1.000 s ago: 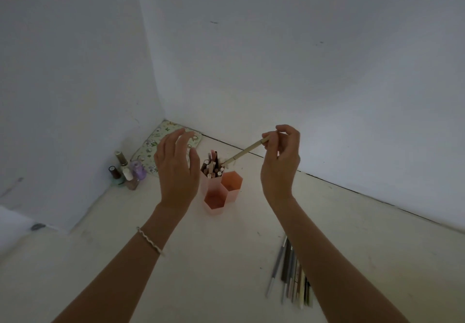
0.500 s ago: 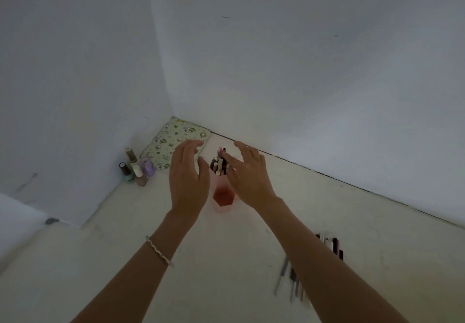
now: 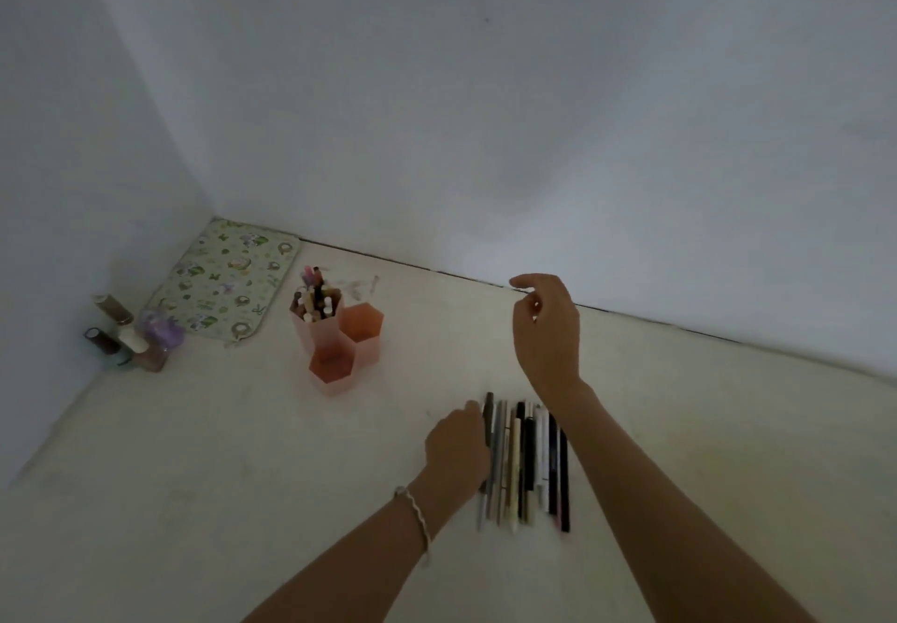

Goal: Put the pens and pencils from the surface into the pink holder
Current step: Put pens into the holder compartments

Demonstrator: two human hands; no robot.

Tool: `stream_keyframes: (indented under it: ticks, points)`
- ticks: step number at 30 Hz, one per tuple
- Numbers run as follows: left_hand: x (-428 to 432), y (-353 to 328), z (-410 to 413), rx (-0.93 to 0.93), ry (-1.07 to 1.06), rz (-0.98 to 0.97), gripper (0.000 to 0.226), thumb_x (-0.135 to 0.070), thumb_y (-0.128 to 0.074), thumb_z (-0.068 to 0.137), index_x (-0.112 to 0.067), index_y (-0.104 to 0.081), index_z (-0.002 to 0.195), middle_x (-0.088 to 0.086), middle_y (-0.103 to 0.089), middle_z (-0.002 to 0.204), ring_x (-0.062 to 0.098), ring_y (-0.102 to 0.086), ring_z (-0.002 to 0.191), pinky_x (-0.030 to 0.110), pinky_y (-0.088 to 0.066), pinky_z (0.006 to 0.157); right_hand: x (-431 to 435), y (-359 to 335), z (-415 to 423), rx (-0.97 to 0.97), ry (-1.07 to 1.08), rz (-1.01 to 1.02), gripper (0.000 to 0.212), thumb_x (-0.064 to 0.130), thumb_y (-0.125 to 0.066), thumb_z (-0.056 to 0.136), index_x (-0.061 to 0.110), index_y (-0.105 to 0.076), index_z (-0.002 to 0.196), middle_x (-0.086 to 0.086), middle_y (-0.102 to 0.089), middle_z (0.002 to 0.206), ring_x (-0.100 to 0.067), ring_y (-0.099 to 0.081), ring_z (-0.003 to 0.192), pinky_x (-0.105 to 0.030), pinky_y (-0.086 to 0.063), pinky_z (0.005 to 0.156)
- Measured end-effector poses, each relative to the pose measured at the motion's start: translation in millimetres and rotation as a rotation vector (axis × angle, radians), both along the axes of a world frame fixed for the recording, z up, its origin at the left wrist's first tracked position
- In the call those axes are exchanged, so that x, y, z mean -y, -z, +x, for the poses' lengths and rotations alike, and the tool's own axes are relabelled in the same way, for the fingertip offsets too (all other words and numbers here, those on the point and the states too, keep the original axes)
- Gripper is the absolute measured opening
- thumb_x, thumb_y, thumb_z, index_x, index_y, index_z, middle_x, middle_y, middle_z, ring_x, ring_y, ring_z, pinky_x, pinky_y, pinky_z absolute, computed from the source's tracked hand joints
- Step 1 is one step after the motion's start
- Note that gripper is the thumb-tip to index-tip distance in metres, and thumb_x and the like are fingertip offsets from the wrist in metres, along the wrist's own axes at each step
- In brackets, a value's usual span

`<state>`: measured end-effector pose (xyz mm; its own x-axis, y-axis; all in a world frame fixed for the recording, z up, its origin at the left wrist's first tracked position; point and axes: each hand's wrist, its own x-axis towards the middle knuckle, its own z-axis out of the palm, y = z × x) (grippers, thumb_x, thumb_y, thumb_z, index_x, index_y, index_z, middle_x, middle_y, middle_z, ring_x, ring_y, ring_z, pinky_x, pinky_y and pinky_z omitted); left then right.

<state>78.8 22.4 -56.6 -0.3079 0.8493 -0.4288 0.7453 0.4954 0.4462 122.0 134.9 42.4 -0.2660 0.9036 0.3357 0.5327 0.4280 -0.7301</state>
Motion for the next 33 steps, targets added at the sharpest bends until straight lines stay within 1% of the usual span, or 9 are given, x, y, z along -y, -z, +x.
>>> stream_keyframes:
  ticks: [4,8,12,15,20,23,25,29,33]
  points:
    - [-1.5,14.2,9.2,-0.052,-0.011,-0.007,0.055,-0.015,-0.048,0.096,-0.009,-0.026,0.147,0.011,-0.053,0.130,0.025,-0.058,0.114,0.033,-0.049,0.095,-2.4,5.5,29.8,-0.007,0.055,-0.085,0.031,-0.007,-0.046,0.087,0.012,-0.065,0.102,0.007,-0.063,0.101,-0.003,-0.050,0.066,-0.016,-0.041,0.066]
    - [-12.9,-7.9,-14.7,0.146,-0.202,0.209,0.070,-0.011,-0.061,0.087,-0.023,-0.024,0.146,0.003,-0.057,0.100,0.018,-0.063,0.085,0.032,-0.058,0.075,-7.2,21.5,37.9,0.088,0.047,-0.188,0.026,0.002,-0.047,0.089,0.014,-0.067,0.102,0.007,-0.065,0.093,-0.003,-0.053,0.069,-0.021,-0.044,0.070]
    - [-27.6,-57.1,-60.2,0.183,-0.309,0.496,0.082,-0.008,-0.064,0.085,-0.034,-0.022,0.151,0.000,-0.050,0.093,0.010,-0.056,0.074,0.027,-0.057,0.068,-12.0,56.2,30.2,0.520,-0.071,-0.408,0.020,0.012,-0.049,0.086,0.001,-0.067,0.085,-0.006,-0.067,0.083,-0.022,-0.062,0.077,-0.029,-0.049,0.068]
    - [-30.7,-80.9,-80.8,0.187,-0.335,0.619,0.075,-0.005,-0.066,0.085,-0.030,-0.031,0.147,0.001,-0.052,0.098,0.011,-0.059,0.078,0.028,-0.059,0.069,-5.7,78.3,22.0,0.894,-0.151,-0.409,0.035,0.031,-0.052,0.088,0.007,-0.049,0.063,-0.005,-0.054,0.074,-0.027,-0.056,0.085,-0.031,-0.045,0.072]
    - [-22.0,-90.6,-100.1,0.257,-0.397,0.771,0.062,-0.001,-0.062,0.089,-0.029,-0.039,0.139,-0.004,-0.056,0.088,0.010,-0.062,0.075,0.017,-0.055,0.060,1.4,93.3,19.4,1.067,-0.197,-0.278,0.032,0.043,-0.052,0.089,0.013,-0.054,0.078,-0.005,-0.053,0.094,-0.025,-0.049,0.102,-0.034,-0.039,0.086]
    - [-16.4,-96.0,-119.8,0.224,-0.442,0.880,0.049,-0.006,-0.060,0.092,-0.027,-0.043,0.133,-0.008,-0.056,0.088,0.012,-0.066,0.076,0.019,-0.054,0.064,-3.2,93.6,14.3,0.955,-0.177,-0.400,0.038,0.035,-0.054,0.086,0.014,-0.041,0.056,0.000,-0.046,0.069,-0.023,-0.051,0.085,-0.032,-0.042,0.079]
    - [-14.4,-103.9,-141.0,0.177,-0.481,0.934,0.040,-0.010,-0.059,0.094,-0.024,-0.045,0.129,-0.006,-0.058,0.089,0.012,-0.068,0.075,0.023,-0.058,0.065,-13.0,83.1,8.8,0.705,-0.131,-0.509,0.043,0.031,-0.058,0.083,0.013,-0.039,0.049,0.001,-0.040,0.051,-0.019,-0.046,0.060,-0.027,-0.042,0.068]
    - [-20.2,-120.3,-178.5,-0.008,-0.456,0.980,0.032,-0.012,-0.057,0.096,-0.021,-0.044,0.124,0.001,-0.062,0.095,0.016,-0.069,0.075,0.028,-0.059,0.068,-33.4,36.7,0.5,0.264,-0.038,-0.540,0.034,0.022,-0.063,0.079,0.011,-0.045,0.053,-0.006,-0.033,0.051,-0.015,-0.033,0.051,-0.024,-0.031,0.055]
    - [-33.5,-111.9,-190.3,-0.234,-0.273,0.805,0.025,-0.014,-0.051,0.098,-0.021,-0.039,0.118,0.003,-0.062,0.088,0.020,-0.065,0.069,0.036,-0.059,0.062,-38.2,-5.1,-9.2,0.062,-0.009,-0.499,0.034,0.017,-0.062,0.079,0.006,-0.045,0.051,0.001,-0.031,0.047,-0.014,-0.025,0.046,-0.022,-0.025,0.048]
